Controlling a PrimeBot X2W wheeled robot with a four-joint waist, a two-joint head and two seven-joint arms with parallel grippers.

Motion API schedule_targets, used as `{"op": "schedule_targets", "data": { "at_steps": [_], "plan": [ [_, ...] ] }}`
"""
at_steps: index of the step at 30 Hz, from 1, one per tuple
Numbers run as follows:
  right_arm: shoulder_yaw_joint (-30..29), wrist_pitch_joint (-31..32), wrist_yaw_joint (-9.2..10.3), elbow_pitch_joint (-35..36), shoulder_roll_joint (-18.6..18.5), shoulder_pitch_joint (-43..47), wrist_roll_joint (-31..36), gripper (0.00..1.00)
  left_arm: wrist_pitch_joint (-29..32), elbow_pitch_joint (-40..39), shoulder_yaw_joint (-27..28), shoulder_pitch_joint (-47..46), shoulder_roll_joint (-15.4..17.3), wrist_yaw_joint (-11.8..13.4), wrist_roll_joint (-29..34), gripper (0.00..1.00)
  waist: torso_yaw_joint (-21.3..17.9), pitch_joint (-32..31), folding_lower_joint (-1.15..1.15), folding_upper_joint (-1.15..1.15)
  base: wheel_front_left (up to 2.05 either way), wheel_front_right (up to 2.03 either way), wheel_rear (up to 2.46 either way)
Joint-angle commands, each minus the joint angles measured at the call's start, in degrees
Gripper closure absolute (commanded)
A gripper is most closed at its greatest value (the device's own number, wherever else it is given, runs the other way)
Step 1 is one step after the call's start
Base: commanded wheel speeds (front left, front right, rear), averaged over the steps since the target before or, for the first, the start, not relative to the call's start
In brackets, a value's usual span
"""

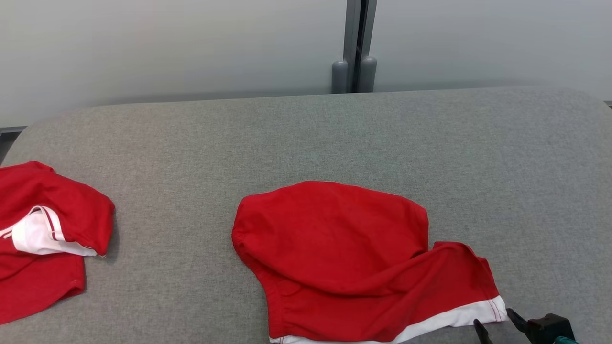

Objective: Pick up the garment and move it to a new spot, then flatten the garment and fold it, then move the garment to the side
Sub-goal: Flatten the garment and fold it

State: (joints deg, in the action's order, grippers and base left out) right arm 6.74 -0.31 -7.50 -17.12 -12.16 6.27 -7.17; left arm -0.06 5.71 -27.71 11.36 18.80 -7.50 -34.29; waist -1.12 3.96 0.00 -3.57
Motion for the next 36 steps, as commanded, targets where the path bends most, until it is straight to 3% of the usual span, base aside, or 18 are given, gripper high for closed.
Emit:
{"op": "schedule_targets", "data": {
  "at_steps": [1, 19, 23, 29, 34, 36],
  "plan": [
    [0.1, 0.1, 0.02, 0.3, -0.1, 0.3, -0.4, 0.0, -0.3, -0.2, -0.2, -0.8, 0.2, 0.0, -0.4, 0.0, -0.2, 0.3, 0.0, 0.0, 0.0, 0.0, 0.0],
    [2.5, 1.2, 0.02, -0.9, -1.6, -4.4, 0.5, 0.0, -0.3, -0.4, -7.1, -6.1, 2.9, 0.0, -5.3, 0.0, -1.0, 3.2, 0.0, 0.0, 0.0, 0.0, 0.0],
    [3.2, 1.5, 0.02, -0.9, -1.9, -4.5, -0.1, 0.08, -1.0, -0.2, -8.4, -6.5, 3.2, 0.0, -6.6, 0.0, -1.2, 3.5, 0.0, 0.0, 0.0, 0.0, 0.0],
    [3.8, 1.6, 0.02, -0.5, -2.0, -5.1, -0.4, 0.09, -2.3, 1.1, -9.8, -8.5, 3.2, 0.0, -7.0, 0.0, -1.8, 4.5, 0.0, 0.0, 0.0, 0.0, 0.0],
    [4.3, 1.8, 0.02, 0.0, -2.0, -5.7, -0.4, 0.17, -3.8, 3.6, -11.7, -11.1, 3.2, 0.0, -7.1, 0.0, -2.4, 5.8, 0.0, 0.0, 0.0, 0.0, 0.0],
    [4.8, 1.8, 0.02, 0.1, -2.0, -6.0, -0.4, 0.26, -4.4, 5.0, -13.5, -12.3, 3.5, 0.0, -7.6, 0.0, -2.8, 6.2, 0.0, 0.0, 0.0, 0.0, 0.0]
  ]
}}
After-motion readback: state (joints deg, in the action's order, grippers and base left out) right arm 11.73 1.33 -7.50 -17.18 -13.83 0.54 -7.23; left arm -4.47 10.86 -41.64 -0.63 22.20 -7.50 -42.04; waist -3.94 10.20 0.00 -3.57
